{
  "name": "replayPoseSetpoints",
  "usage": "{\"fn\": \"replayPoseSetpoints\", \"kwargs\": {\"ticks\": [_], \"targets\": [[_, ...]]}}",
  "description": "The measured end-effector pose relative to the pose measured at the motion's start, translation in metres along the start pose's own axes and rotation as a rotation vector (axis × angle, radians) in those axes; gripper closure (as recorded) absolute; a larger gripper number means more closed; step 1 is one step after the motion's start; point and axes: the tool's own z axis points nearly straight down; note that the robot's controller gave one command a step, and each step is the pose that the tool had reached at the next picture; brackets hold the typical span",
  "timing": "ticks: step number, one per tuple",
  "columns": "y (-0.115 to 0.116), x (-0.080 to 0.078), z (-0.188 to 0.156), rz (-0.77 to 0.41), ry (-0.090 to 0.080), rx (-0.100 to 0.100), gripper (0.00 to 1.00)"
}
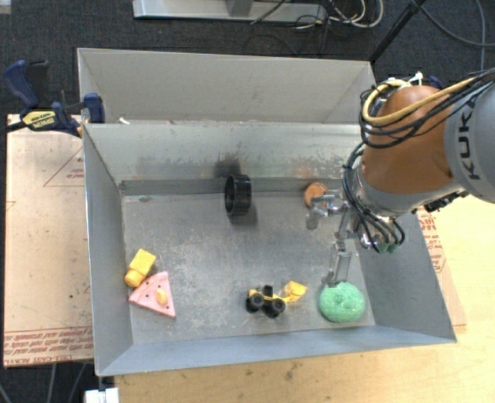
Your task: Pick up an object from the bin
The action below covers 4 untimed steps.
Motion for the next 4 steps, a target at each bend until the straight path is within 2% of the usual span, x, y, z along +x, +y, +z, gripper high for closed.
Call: {"fn": "replayPoseSetpoints", "kwargs": {"ticks": [1, 2, 3, 4], "targets": [[0.000, -0.001, -0.005, -0.001, -0.007, 0.001, 0.00], [0.026, 0.019, 0.040, 0.065, -0.013, 0.001, 0.00], [0.034, 0.024, 0.090, 0.098, -0.008, -0.001, 0.00], [0.026, 0.041, 0.093, 0.076, -0.009, 0.000, 1.00]]}}
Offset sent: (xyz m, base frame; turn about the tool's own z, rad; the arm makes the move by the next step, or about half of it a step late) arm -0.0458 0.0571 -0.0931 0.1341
